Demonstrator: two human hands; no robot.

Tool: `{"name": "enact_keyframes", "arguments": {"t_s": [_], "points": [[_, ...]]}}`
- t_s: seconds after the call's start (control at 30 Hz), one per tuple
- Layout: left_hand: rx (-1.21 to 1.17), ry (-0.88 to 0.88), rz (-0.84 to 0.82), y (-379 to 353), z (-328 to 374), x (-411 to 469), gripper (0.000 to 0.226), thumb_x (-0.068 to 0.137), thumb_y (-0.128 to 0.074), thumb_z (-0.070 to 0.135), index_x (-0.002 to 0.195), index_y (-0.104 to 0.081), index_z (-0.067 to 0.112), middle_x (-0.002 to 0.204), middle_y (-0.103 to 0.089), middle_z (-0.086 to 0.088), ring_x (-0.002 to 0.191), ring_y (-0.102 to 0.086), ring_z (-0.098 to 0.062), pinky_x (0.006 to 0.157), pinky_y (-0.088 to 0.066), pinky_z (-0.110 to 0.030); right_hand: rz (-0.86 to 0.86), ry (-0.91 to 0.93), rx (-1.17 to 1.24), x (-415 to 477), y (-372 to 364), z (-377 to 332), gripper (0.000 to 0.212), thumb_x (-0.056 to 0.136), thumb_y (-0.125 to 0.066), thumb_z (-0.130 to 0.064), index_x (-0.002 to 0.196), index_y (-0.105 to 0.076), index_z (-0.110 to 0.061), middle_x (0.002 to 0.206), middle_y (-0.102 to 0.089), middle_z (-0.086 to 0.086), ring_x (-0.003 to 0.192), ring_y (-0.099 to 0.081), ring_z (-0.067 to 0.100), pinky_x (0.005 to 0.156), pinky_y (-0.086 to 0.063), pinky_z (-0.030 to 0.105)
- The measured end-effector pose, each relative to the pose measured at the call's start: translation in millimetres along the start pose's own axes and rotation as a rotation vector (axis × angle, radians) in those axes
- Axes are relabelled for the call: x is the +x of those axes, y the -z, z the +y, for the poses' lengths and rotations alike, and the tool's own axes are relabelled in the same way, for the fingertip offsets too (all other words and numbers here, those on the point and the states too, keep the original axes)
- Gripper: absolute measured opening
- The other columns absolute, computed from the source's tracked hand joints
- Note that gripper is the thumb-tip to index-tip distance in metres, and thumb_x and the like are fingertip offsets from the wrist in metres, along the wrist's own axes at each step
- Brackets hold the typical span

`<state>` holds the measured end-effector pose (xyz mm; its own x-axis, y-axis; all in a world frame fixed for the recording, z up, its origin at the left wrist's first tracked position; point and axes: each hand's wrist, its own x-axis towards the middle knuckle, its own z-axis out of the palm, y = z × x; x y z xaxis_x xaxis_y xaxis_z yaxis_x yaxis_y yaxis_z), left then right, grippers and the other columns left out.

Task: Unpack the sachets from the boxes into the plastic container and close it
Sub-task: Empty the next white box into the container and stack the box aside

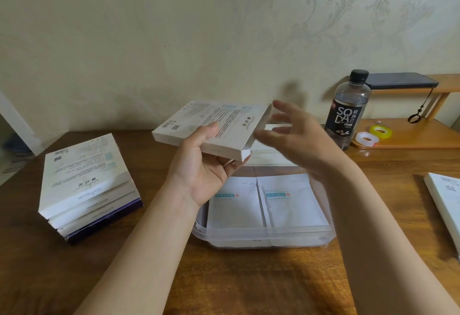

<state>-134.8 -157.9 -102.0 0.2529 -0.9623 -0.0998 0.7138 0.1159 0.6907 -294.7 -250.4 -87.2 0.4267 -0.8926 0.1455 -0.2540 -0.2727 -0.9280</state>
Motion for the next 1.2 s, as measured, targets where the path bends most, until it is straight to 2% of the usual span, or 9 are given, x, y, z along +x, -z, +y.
{"name": "enact_keyframes", "arguments": {"t_s": [0.13, 0.23, 0.33, 0.5, 0.6, 0.83, 0.97, 1.07, 1.2], "points": [[-0.004, -0.076, 0.012, 3, 3, 1, 0.030, 0.097, -0.057, 0.018, 0.127, -0.060, 0.019, 0.112, -0.075, -0.013, 0.097, -0.073, -0.030, 0.078, -0.060, -0.042, -0.197, 0.076, 0.007, -5, -6, -1, 0.109, 0.065, -0.086, -0.049, 0.156, -0.029, -0.031, 0.151, -0.045, -0.007, 0.134, -0.048, 0.017, 0.109, -0.045, 0.044], [0.001, -0.108, 0.008, 5, 4, 2, 0.028, 0.098, -0.056, 0.018, 0.125, -0.059, 0.021, 0.108, -0.076, -0.012, 0.097, -0.074, -0.030, 0.073, -0.061, -0.040, -0.334, 0.125, 0.012, -5, -6, -2, 0.106, 0.061, -0.085, -0.062, 0.152, -0.040, -0.030, 0.151, -0.046, -0.014, 0.137, -0.045, 0.012, 0.113, -0.041, 0.040], [0.006, -0.114, 0.025, 5, 3, 3, 0.029, 0.099, -0.056, 0.018, 0.128, -0.058, 0.021, 0.114, -0.075, -0.014, 0.110, -0.071, -0.035, 0.089, -0.056, -0.047, -0.337, 0.143, -0.036, -8, -11, -5, 0.096, 0.063, -0.084, -0.061, 0.147, -0.049, -0.029, 0.146, -0.051, -0.018, 0.133, -0.048, 0.013, 0.108, -0.044, 0.035], [0.000, -0.157, 0.081, 4, 0, 3, 0.019, 0.100, -0.057, 0.020, 0.118, -0.061, 0.024, 0.104, -0.077, -0.011, 0.103, -0.072, -0.031, 0.080, -0.062, -0.040, -0.042, 0.232, -0.195, -11, -31, -14, 0.047, 0.077, -0.084, -0.039, 0.121, -0.069, -0.029, 0.123, -0.061, -0.016, 0.111, -0.058, 0.001, 0.087, -0.045, 0.006], [0.019, -0.178, 0.107, 2, 1, 3, 0.015, 0.100, -0.056, 0.021, 0.114, -0.062, 0.026, 0.097, -0.077, -0.008, 0.099, -0.071, -0.029, 0.086, -0.059, -0.043, 0.071, 0.286, -0.256, -12, -44, -16, 0.021, 0.081, -0.080, -0.034, 0.100, -0.074, -0.030, 0.111, -0.062, -0.015, 0.099, -0.061, 0.000, 0.077, -0.044, 0.004], [0.015, -0.149, 0.024, 4, 6, 3, 0.024, 0.097, -0.055, 0.014, 0.116, -0.063, 0.027, 0.104, -0.077, -0.010, 0.094, -0.070, -0.028, 0.083, -0.058, -0.044, -0.130, -0.028, 0.333, -10, -29, -23, 0.007, 0.088, -0.070, -0.009, 0.094, -0.074, -0.008, 0.084, -0.070, 0.003, 0.073, -0.058, 0.019, 0.063, -0.046, 0.031], [0.109, -0.102, -0.047, 5, 3, 2, 0.032, 0.093, -0.057, 0.012, 0.118, -0.065, 0.031, 0.107, -0.076, -0.005, 0.100, -0.068, -0.027, 0.088, -0.055, -0.049, -0.126, -0.151, 0.566, -6, -13, -22, 0.020, 0.092, -0.059, -0.001, 0.077, -0.070, -0.005, 0.072, -0.063, 0.008, 0.056, -0.045, 0.015, 0.050, -0.038, 0.028], [0.158, -0.109, -0.098, 5, 3, 1, 0.040, 0.085, -0.064, 0.011, 0.118, -0.065, 0.033, 0.110, -0.076, -0.004, 0.106, -0.067, -0.027, 0.092, -0.053, -0.049, -0.262, -0.228, 0.635, -6, -2, -20, 0.013, 0.094, -0.055, -0.004, 0.089, -0.066, -0.006, 0.078, -0.064, 0.008, 0.055, -0.050, 0.013, 0.051, -0.041, 0.025], [0.241, -0.119, -0.164, 8, 3, 2, 0.059, 0.080, -0.067, 0.014, 0.135, -0.058, 0.034, 0.128, -0.069, -0.009, 0.114, -0.063, -0.029, 0.076, -0.059, -0.041, -0.273, -0.340, 0.660, -3, -2, -18, 0.013, 0.093, -0.055, -0.005, 0.091, -0.068, -0.009, 0.073, -0.061, 0.004, 0.058, -0.054, 0.015, 0.050, -0.045, 0.025]]}}
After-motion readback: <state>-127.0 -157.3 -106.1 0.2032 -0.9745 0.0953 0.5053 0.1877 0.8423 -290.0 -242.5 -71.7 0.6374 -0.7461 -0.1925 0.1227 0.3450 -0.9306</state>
